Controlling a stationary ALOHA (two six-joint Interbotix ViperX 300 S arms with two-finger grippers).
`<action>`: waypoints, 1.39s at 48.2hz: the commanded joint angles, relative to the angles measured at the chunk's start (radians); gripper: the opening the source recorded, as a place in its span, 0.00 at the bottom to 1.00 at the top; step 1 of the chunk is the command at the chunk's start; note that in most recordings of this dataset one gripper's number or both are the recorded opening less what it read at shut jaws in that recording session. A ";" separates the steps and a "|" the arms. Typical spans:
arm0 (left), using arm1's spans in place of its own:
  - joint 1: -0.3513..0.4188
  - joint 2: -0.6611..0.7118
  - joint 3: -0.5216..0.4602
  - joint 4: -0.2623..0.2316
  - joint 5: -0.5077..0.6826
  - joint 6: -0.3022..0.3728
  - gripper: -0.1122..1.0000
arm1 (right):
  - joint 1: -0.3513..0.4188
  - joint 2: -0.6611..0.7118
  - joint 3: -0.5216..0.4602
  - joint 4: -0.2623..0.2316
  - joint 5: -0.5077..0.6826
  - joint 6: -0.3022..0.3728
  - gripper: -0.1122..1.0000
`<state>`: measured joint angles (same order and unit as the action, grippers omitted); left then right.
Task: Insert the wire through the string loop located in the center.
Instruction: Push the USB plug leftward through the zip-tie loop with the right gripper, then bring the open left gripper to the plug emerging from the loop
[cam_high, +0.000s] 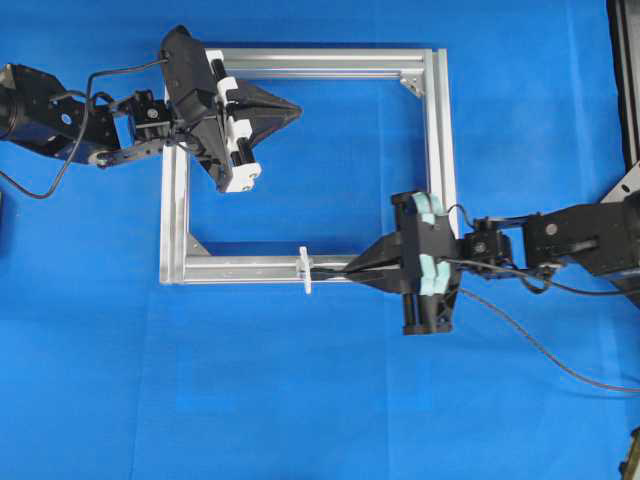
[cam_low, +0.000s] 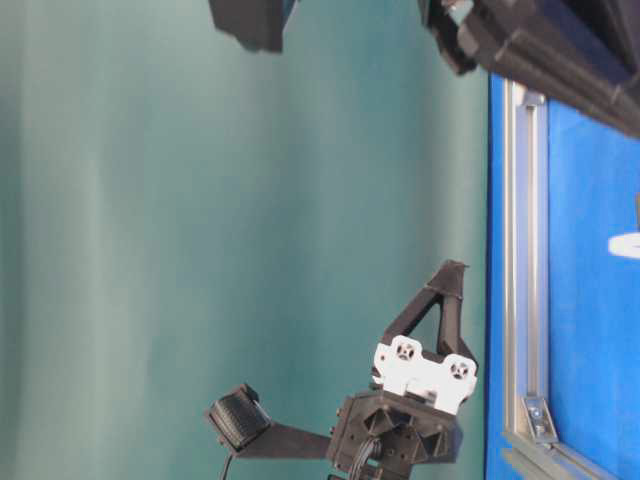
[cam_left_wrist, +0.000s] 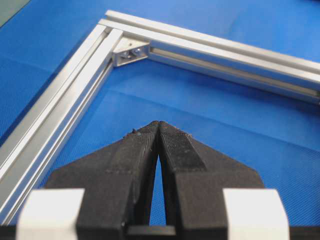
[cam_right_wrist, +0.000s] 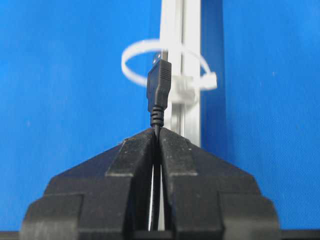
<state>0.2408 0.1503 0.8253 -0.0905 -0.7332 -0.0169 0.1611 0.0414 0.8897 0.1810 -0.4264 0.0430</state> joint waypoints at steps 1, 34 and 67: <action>-0.003 -0.029 -0.017 0.002 -0.009 0.000 0.10 | 0.002 0.008 -0.043 0.003 -0.011 -0.002 0.10; -0.014 -0.029 -0.017 0.002 -0.008 -0.002 0.10 | -0.006 0.078 -0.137 0.002 -0.006 -0.005 0.10; -0.285 -0.077 0.063 0.002 -0.005 -0.002 0.10 | -0.006 0.077 -0.132 0.002 -0.005 -0.005 0.10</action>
<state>-0.0138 0.1074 0.8851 -0.0905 -0.7332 -0.0184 0.1565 0.1335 0.7685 0.1825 -0.4264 0.0399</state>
